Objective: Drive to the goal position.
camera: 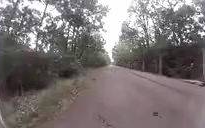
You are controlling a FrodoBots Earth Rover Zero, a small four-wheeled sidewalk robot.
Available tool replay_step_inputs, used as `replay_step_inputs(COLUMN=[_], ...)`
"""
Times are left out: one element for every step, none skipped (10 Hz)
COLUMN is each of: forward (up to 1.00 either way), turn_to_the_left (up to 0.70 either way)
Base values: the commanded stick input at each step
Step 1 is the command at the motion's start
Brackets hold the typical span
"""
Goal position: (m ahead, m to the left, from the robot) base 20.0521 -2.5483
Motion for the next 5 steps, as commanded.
replay_step_inputs(forward=[0.7,0.7,0.7,0.7,0.7], turn_to_the_left=[0.0,0.0,0.0,0.0,0.0])
